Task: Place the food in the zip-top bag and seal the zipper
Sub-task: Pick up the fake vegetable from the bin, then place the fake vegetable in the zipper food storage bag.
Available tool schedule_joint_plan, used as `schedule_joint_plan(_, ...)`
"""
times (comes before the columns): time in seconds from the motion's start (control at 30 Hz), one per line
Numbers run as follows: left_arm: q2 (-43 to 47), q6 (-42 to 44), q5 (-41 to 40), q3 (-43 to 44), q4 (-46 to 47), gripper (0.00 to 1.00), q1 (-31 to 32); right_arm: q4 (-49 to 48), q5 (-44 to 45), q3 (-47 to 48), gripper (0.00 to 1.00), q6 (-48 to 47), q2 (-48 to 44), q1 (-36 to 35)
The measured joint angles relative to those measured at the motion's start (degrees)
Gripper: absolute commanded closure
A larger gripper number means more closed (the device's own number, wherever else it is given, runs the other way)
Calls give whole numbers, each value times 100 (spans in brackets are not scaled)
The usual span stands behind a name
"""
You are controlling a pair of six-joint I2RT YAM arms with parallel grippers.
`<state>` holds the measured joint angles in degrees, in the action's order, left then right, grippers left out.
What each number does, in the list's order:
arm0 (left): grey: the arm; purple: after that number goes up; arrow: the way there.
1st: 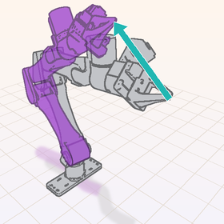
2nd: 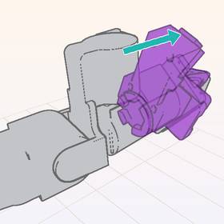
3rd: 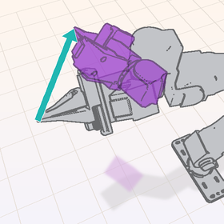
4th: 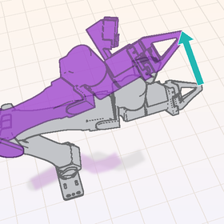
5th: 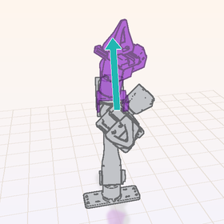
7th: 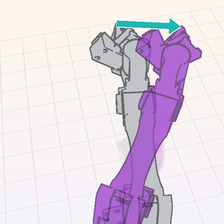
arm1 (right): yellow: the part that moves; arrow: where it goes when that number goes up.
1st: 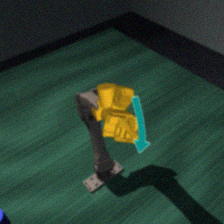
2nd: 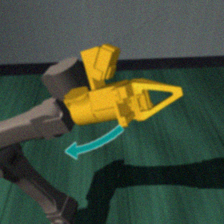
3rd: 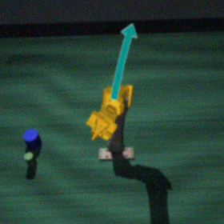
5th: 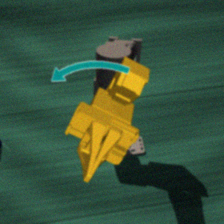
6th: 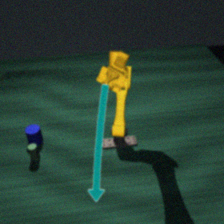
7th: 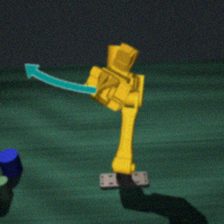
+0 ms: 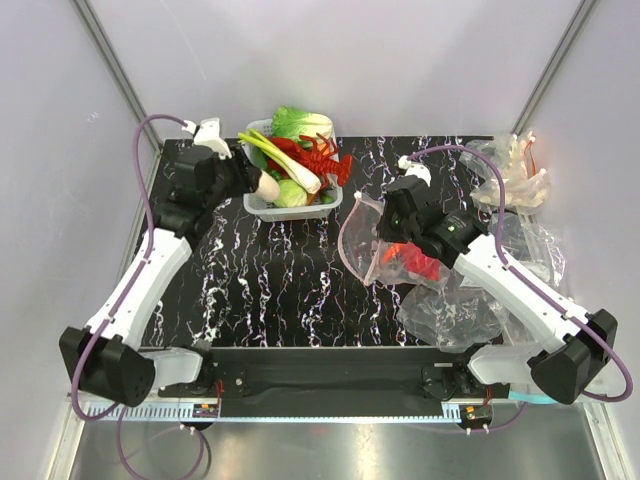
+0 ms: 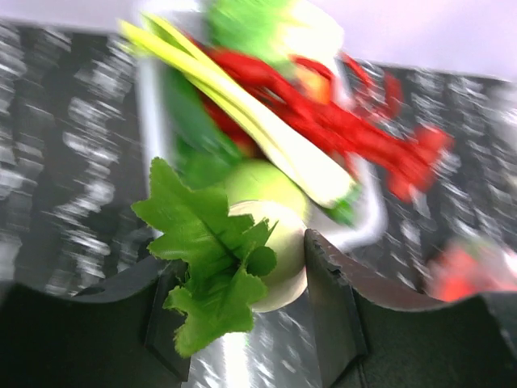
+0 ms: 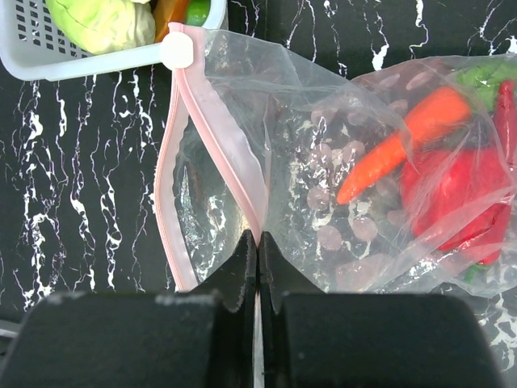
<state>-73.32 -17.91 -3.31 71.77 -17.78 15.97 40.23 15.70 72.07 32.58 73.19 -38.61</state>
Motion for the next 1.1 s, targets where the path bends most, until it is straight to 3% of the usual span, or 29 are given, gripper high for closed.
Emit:
schedule_joint_plan(0.2, 772, -994, 1377, -946, 640, 64, 199, -17, -31, 0, 100, -17, 0, 0)
schedule_joint_plan(0.47, 1049, -1572, 1980, -1228, 1471, 65, 1569, -83, -76, 0, 100, -13, -24, 0)
schedule_joint_plan(0.63, 743, -1626, 1895, -1270, 1687, 66, 2277, -144, -225, 0, 100, 13, -118, 0)
schedule_joint_plan(0.8, 61, -1349, 1252, -1060, 1552, 67, 3001, -133, -321, 0, 100, 52, -260, 0)
schedule_joint_plan(1.1, -920, -946, 514, -542, 1377, 67, 3541, -96, -321, 0, 100, 85, -428, 0)
